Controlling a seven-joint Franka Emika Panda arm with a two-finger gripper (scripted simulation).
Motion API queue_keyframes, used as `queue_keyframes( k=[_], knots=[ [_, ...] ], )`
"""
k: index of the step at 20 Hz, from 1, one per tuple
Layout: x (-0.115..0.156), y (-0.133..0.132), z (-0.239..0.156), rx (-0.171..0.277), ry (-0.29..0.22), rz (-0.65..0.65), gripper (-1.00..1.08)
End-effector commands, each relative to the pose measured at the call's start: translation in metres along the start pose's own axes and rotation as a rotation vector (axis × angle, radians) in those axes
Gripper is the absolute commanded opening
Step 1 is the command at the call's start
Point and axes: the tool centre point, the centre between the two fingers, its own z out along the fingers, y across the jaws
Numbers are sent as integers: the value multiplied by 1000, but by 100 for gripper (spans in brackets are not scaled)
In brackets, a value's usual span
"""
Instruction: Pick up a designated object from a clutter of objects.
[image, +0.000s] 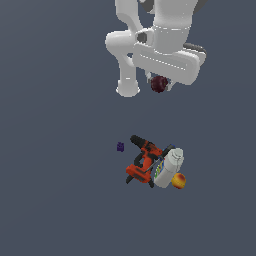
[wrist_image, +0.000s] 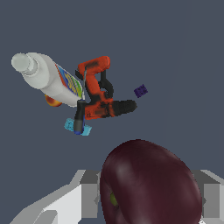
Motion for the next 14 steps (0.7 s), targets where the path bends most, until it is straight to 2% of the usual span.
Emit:
queue_keyframes(
  k=[1,7,14],
  knots=[
    [-5,-2,-12,0,-1,0,-100],
    [-11,-5,-27,1,-1,0,-100],
    [-9,-6,-25,1,-1,0,-100]
  ],
)
